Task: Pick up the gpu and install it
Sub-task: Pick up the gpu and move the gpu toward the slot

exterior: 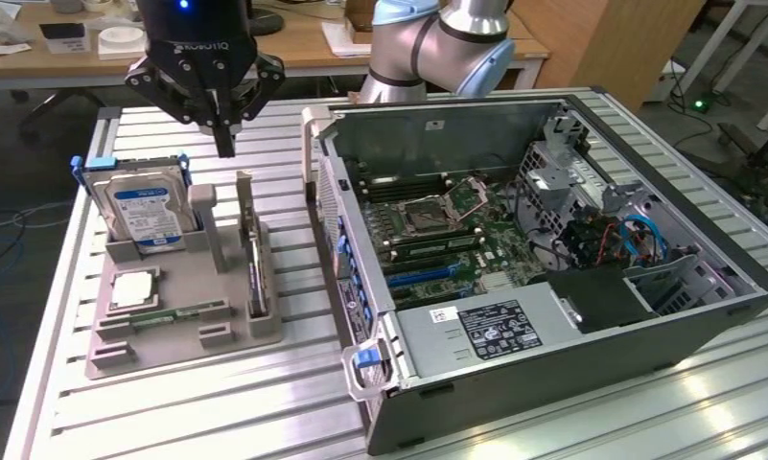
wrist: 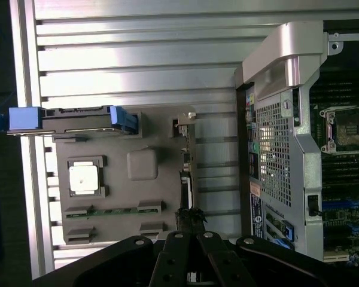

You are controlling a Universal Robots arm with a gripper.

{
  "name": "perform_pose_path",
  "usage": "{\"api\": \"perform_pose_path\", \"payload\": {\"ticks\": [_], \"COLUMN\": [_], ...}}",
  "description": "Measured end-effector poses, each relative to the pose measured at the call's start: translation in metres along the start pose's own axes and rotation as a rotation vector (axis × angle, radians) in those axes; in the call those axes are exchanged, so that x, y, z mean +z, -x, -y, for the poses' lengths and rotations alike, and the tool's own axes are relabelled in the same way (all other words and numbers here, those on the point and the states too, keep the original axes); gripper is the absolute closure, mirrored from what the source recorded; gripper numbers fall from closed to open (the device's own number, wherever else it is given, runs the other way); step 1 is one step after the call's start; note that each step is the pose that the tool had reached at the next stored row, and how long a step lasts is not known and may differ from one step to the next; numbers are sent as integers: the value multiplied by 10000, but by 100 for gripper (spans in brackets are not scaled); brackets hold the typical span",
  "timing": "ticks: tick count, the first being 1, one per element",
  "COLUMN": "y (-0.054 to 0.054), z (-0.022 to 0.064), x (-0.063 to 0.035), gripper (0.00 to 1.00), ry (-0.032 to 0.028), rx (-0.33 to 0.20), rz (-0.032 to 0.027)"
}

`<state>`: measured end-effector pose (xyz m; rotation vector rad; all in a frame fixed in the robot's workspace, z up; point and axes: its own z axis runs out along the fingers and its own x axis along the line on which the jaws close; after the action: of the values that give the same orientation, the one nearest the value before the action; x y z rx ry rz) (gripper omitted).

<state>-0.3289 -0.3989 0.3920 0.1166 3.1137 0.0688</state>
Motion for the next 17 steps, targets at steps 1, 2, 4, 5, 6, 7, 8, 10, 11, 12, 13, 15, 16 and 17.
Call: {"api": "perform_pose_path", "payload": {"ticks": [1,2,4,5,6,7,8,10,11,12,13,15,16,17], "y": [0,0,0,0,0,0,0,0,0,0,0,0,0,0], "z": [0,0,0,0,0,0,0,0,0,0,0,0,0,0], "x": [0,0,0,0,0,0,0,0,0,0,0,0,0,0], "gripper": [89,89,89,89,89,89,83,71,71,65,65,53,47,47], "ry": [1,1,0,0,1,0,0,0,0,0,0,0,0,1], "rx": [0,0,0,0,0,0,0,0,0,0,0,0,0,0], "rz": [0,0,0,0,0,-1,0,0,0,0,0,0,0,0]}}
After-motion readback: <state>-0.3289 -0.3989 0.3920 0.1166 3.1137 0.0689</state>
